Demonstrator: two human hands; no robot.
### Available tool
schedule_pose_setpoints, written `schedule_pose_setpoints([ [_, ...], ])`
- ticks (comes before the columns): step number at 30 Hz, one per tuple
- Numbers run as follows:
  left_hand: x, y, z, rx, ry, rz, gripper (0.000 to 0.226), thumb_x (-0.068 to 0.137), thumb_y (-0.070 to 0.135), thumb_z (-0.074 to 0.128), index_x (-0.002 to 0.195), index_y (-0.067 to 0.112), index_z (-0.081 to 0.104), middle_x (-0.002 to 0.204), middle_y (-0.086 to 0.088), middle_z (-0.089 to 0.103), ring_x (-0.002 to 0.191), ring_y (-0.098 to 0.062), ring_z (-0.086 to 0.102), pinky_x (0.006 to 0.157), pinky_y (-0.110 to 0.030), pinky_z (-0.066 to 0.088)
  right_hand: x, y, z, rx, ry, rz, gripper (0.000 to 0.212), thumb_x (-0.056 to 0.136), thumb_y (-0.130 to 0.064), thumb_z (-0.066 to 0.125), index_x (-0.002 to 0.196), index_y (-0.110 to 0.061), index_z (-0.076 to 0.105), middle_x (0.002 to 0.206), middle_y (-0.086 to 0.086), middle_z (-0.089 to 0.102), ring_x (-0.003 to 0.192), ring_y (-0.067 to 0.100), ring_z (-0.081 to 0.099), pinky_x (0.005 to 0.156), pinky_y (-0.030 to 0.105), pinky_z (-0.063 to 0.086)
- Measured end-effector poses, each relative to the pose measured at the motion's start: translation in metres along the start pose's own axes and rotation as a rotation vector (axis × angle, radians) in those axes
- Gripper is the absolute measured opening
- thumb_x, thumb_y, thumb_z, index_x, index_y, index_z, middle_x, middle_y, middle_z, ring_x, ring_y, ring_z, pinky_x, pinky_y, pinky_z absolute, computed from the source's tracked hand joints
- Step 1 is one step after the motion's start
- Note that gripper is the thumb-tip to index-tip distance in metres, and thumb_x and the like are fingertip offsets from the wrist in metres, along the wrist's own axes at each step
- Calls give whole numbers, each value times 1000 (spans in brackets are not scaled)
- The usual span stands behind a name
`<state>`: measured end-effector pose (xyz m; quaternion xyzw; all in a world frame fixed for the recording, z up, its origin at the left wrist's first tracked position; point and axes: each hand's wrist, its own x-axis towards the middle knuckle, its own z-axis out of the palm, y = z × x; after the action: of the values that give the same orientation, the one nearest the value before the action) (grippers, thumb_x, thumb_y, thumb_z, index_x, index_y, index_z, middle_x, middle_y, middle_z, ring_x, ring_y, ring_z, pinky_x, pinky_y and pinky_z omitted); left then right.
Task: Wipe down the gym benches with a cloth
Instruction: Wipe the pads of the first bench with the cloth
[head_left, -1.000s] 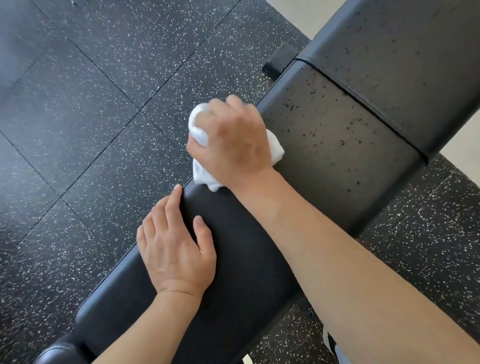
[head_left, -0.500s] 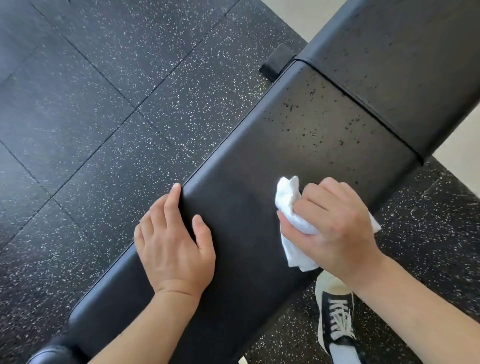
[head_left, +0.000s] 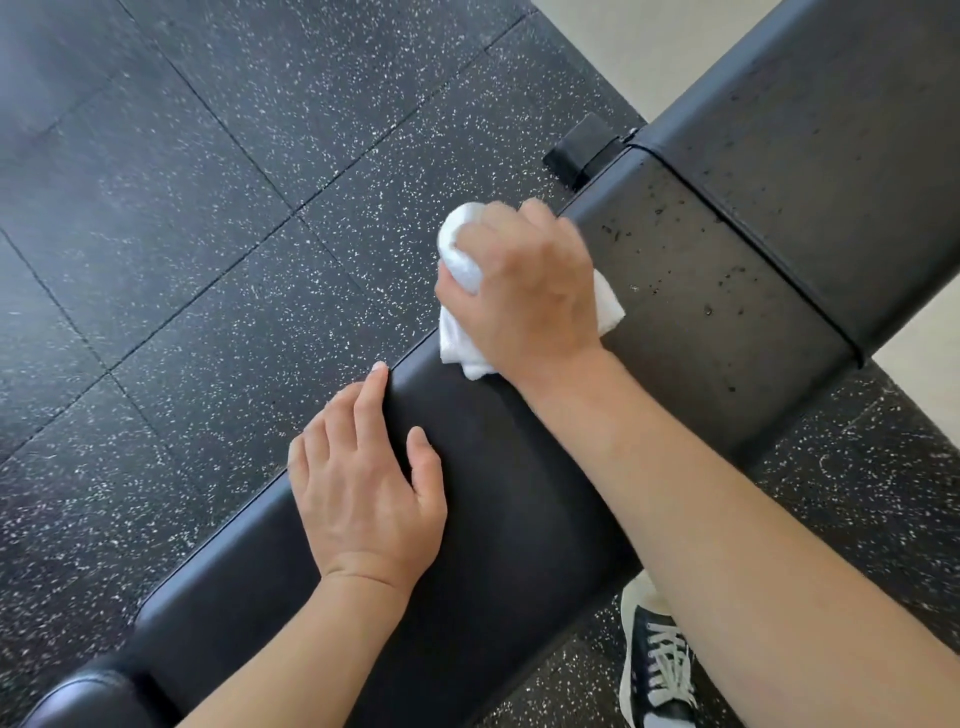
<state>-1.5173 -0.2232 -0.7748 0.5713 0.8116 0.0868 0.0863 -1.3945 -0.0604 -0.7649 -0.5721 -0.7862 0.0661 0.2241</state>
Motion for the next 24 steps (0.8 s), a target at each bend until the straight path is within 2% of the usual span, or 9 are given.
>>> schedule_pose_setpoints([
  [3,-1,-1,0,-1,-1,4,62,95,39,41,153,17,45,142,-8,55,123,-35,51,110,-55,36,-48,-12,-8,70,9,-130,19,89,-29,70,89,-10,72,87,6,66,73,32,55,63,44,41],
  [6,-2,-2,1,1,-7,0,62,96,39,41,154,17,44,142,-8,55,124,-35,51,112,-54,36,-112,2,-32,117,-21,-320,20,94,-24,69,93,-4,74,77,8,57,65,30,47,57,45,38],
  [8,-2,-2,1,-3,-1,-3,61,96,39,42,153,17,45,141,-8,56,124,-35,51,112,-54,36,-141,29,-54,139,-61,-414,16,94,-22,71,84,-9,68,72,5,49,63,27,41,55,43,35],
  [11,-1,-1,1,-11,3,-2,61,96,40,41,152,15,46,141,-9,56,124,-35,51,111,-53,35,-140,81,-75,82,-65,-462,26,94,-23,73,78,-15,54,69,4,44,62,26,37,54,41,33],
  [14,-1,0,0,-20,-6,-12,61,96,40,41,152,16,46,141,-10,57,125,-36,51,112,-53,33,-110,108,-72,-46,87,-269,22,94,-20,70,78,-12,57,66,7,43,62,25,33,51,43,37],
  [18,-1,1,-2,-27,-30,-29,62,97,42,39,153,18,44,142,-10,56,127,-36,49,112,-53,32,-87,74,-42,-168,237,106,16,88,-25,68,87,-9,66,71,5,49,65,29,43,56,40,38],
  [20,-1,1,-4,-22,-60,-36,62,97,43,38,154,20,42,144,-8,55,129,-34,48,114,-53,32,-82,42,-27,-132,223,162,17,86,-28,69,85,-12,64,74,3,52,66,28,45,57,39,35],
  [24,-1,1,-13,-29,-150,-27,63,100,46,33,159,24,36,153,-2,49,139,-29,42,119,-51,28,-79,-23,-13,-50,147,144,17,83,-28,69,78,-12,65,71,2,54,63,28,47,54,40,39],
])
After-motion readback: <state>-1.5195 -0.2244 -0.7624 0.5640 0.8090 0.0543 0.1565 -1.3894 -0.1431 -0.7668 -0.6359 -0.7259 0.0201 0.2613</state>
